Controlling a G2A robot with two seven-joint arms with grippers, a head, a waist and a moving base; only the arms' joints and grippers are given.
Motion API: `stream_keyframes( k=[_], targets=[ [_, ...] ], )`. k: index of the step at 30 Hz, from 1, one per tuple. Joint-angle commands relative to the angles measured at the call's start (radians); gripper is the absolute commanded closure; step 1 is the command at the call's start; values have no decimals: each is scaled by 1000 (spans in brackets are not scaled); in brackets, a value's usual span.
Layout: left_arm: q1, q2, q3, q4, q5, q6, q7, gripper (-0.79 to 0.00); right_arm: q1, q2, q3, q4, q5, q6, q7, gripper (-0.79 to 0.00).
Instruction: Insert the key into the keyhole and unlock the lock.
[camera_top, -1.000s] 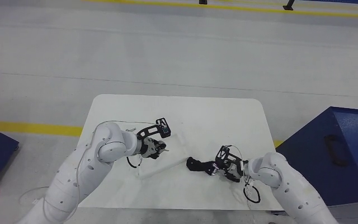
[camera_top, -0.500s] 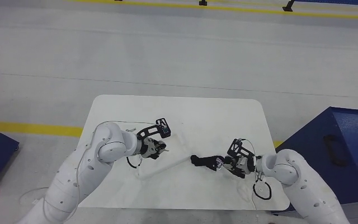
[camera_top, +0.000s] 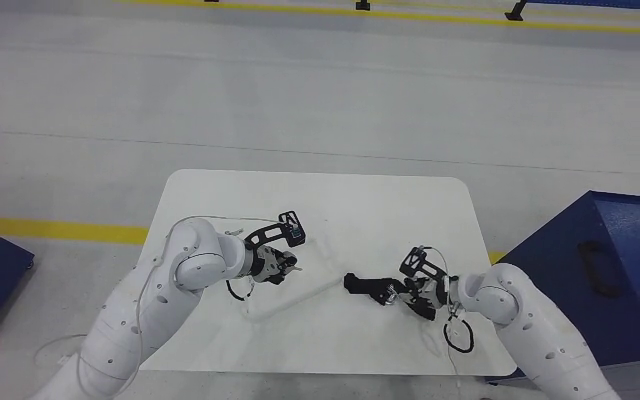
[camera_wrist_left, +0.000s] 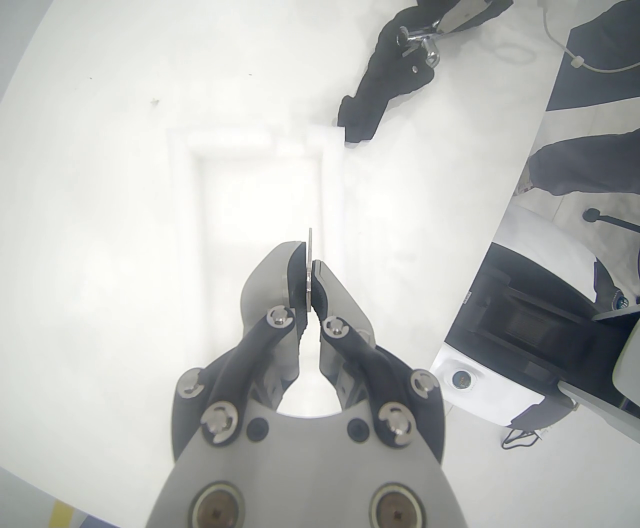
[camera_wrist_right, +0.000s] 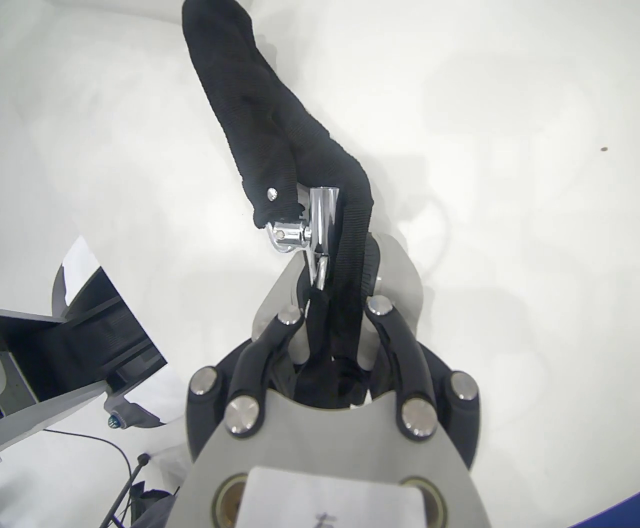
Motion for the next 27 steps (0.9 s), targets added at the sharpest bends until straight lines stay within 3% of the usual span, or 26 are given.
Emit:
stream_keyframes(
  k=[1, 12, 14, 15, 18, 19, 25, 27],
  targets=[
    [0, 0, 0, 0, 0, 0, 0, 0, 8, 3, 13, 6, 42, -21, 20, -785],
    [0, 0, 0, 0, 0, 0, 0, 0, -26, 10, -1, -57, -7, -31, 36, -785],
    [0, 0, 0, 0, 0, 0, 0, 0, -24, 7, -13, -55, -24, -16, 33, -665],
    [0, 0, 0, 0, 0, 0, 0, 0, -22, 6, -18, -51, -31, -5, 32, -659],
    [0, 0, 0, 0, 0, 0, 0, 0, -11, 1, -34, -38, -40, 16, 44, -419],
    [0, 0, 0, 0, 0, 0, 0, 0, -7, 0, -39, -34, -37, 20, 46, -385],
    [0, 0, 0, 0, 0, 0, 0, 0, -2, 2, -14, -20, 34, -19, 12, -400],
    [0, 0, 0, 0, 0, 0, 0, 0, -7, 8, 19, -14, 94, -26, 7, -299]
  ],
)
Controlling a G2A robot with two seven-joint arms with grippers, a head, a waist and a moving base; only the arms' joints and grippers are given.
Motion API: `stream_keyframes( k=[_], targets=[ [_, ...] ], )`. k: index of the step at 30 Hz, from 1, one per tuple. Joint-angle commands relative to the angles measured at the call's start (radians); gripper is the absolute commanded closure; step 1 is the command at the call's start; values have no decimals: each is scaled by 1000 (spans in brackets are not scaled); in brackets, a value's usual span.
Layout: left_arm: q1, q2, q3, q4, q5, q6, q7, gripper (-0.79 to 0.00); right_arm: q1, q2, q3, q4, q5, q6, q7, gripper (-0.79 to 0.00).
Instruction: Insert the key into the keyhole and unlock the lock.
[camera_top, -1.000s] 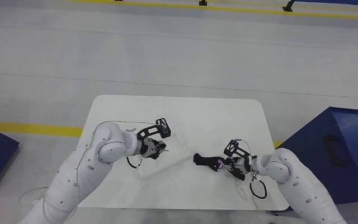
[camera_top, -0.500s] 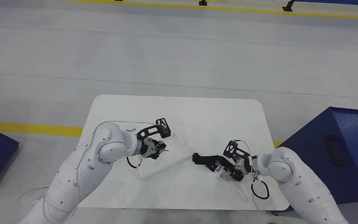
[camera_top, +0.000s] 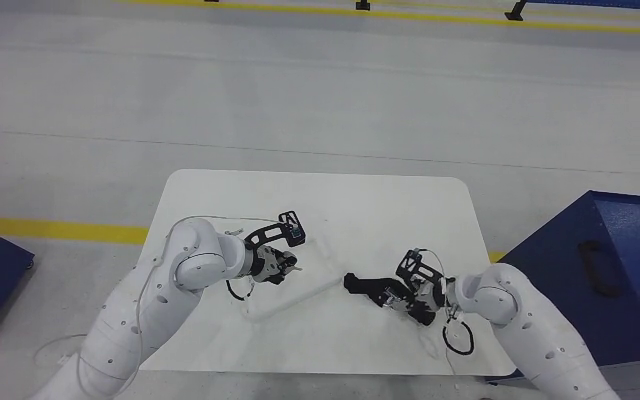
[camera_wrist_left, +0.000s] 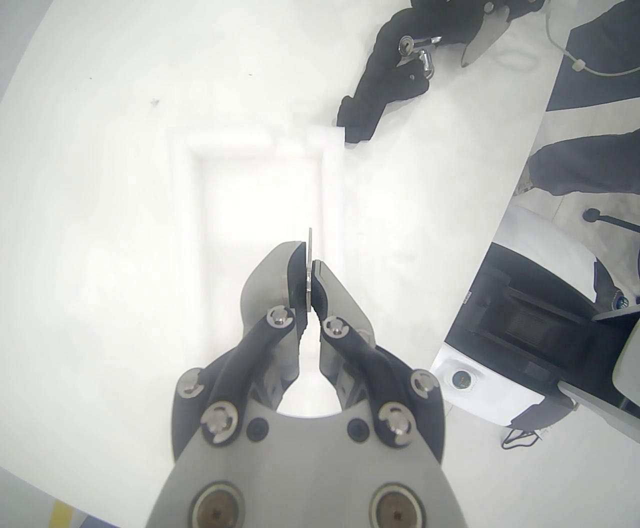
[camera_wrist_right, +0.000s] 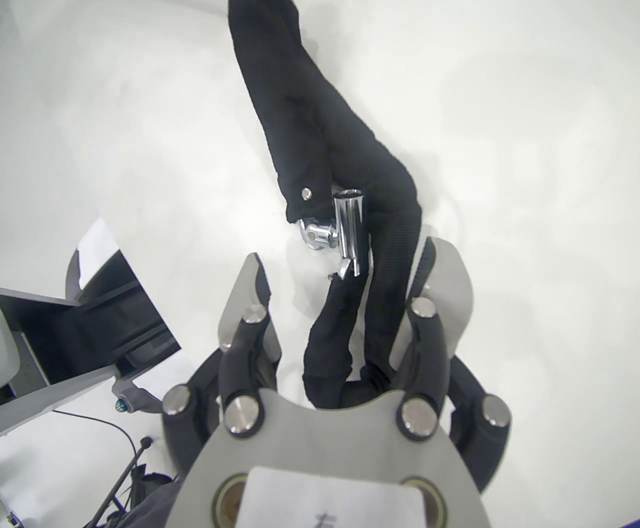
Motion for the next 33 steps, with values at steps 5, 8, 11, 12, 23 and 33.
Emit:
stream_keyframes(
  k=[5, 8, 11, 12, 23, 33],
  targets=[
    [0, 0, 0, 0, 0, 0, 0, 0, -16, 23, 86, -11, 144, -60, 49, 0],
    [0, 0, 0, 0, 0, 0, 0, 0, -51, 32, 104, -57, 85, -84, 32, 0],
    [0, 0, 0, 0, 0, 0, 0, 0, -94, 37, 109, -108, -36, -42, -5, 0],
    [0, 0, 0, 0, 0, 0, 0, 0, -113, 37, 105, -130, -91, -13, -29, 0],
    [0, 0, 0, 0, 0, 0, 0, 0, -216, 41, 97, -234, -313, 86, -135, -286],
    [0, 0, 0, 0, 0, 0, 0, 0, -209, 30, 56, -231, -367, 114, -141, -305]
  ],
)
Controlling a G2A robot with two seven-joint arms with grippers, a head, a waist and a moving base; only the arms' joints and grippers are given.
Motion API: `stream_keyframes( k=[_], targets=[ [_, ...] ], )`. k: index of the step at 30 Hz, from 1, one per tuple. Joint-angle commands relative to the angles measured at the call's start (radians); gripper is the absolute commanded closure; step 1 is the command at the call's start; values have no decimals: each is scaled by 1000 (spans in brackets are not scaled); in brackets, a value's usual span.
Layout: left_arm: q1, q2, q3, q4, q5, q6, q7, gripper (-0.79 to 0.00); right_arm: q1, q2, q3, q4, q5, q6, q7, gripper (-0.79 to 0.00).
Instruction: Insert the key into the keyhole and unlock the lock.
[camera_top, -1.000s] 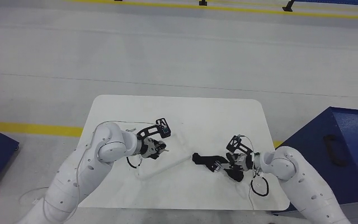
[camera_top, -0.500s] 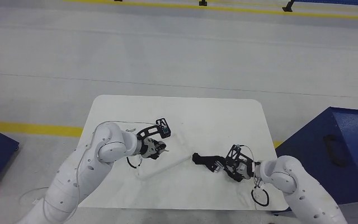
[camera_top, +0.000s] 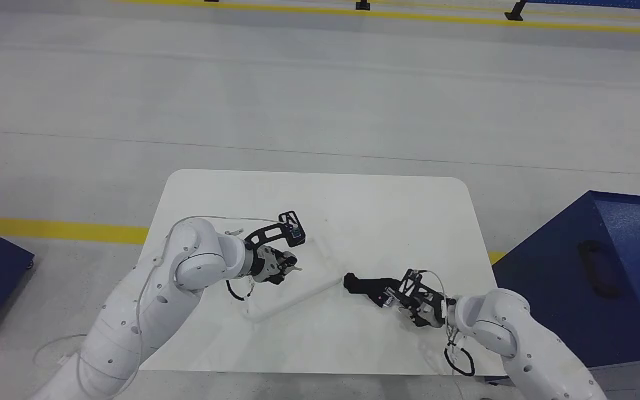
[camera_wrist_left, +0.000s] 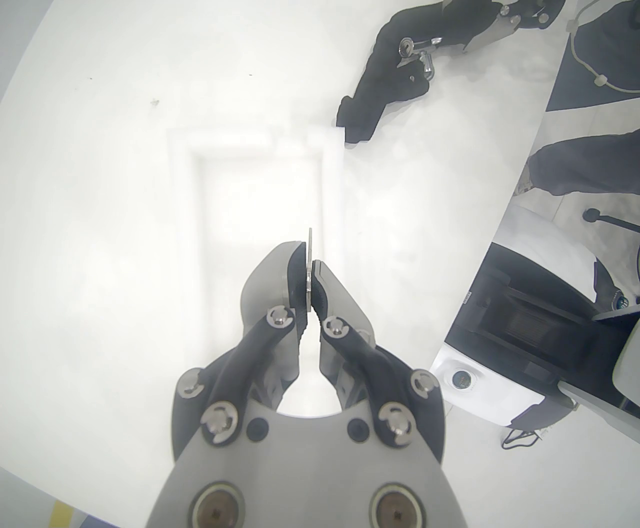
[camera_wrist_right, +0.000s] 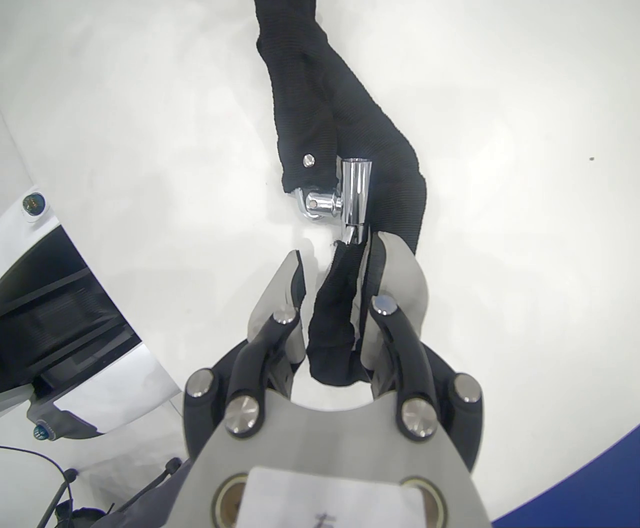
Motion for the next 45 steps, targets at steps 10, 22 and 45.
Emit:
stream_keyframes(
  k=[10, 22, 45],
  targets=[
    [0, 0, 0, 0, 0, 0, 0, 0, 78, -28, -79, 76, 22, 26, 38, -308],
    [0, 0, 0, 0, 0, 0, 0, 0, 179, -61, -151, 178, 83, 42, 121, 0],
    [0, 0, 0, 0, 0, 0, 0, 0, 103, 14, 163, 205, 586, -209, 147, 0]
  ],
)
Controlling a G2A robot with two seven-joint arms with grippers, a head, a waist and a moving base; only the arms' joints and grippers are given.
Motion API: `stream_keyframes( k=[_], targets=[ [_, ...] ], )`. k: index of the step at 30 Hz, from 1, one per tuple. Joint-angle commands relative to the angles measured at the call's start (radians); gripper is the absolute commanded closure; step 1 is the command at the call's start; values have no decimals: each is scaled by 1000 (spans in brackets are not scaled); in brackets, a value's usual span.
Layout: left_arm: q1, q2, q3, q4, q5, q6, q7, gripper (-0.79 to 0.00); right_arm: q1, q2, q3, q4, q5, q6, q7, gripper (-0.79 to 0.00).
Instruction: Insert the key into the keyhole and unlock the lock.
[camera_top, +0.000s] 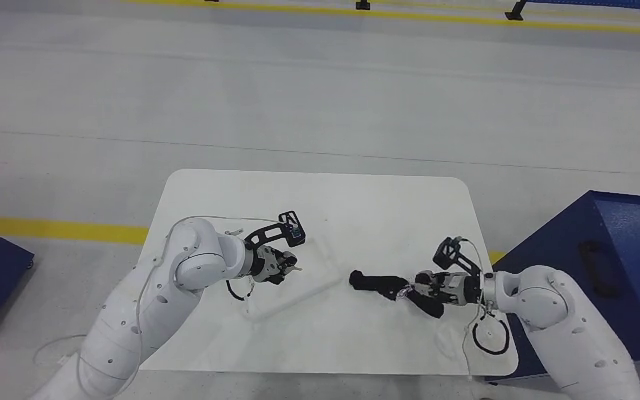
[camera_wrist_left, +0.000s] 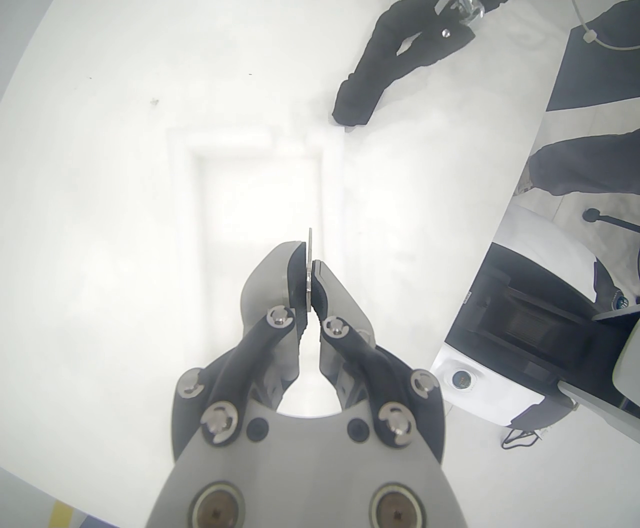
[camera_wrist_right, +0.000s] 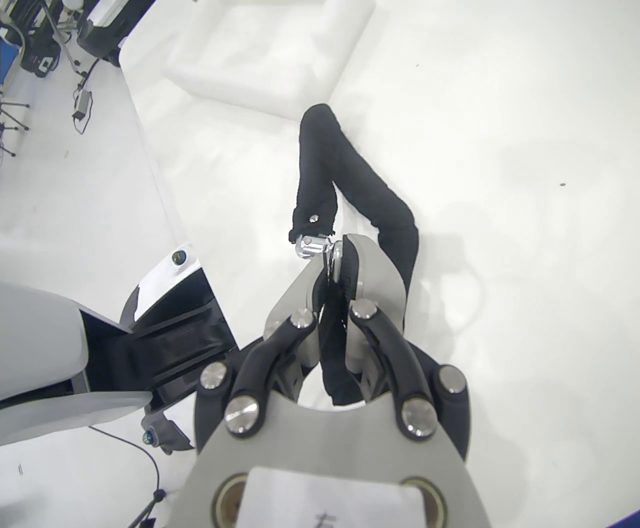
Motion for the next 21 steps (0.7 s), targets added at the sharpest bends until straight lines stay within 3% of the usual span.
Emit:
stream_keyframes(
  k=[1, 10, 21],
  targets=[
    [0, 0, 0, 0, 0, 0, 0, 0, 7, -1, 2, 14, 17, 33, -14, 0],
    [0, 0, 0, 0, 0, 0, 0, 0, 121, -30, -130, 119, 58, 158, 79, 0],
    [0, 0, 0, 0, 0, 0, 0, 0, 243, -70, -247, 273, 38, 216, 77, 0]
  ],
)
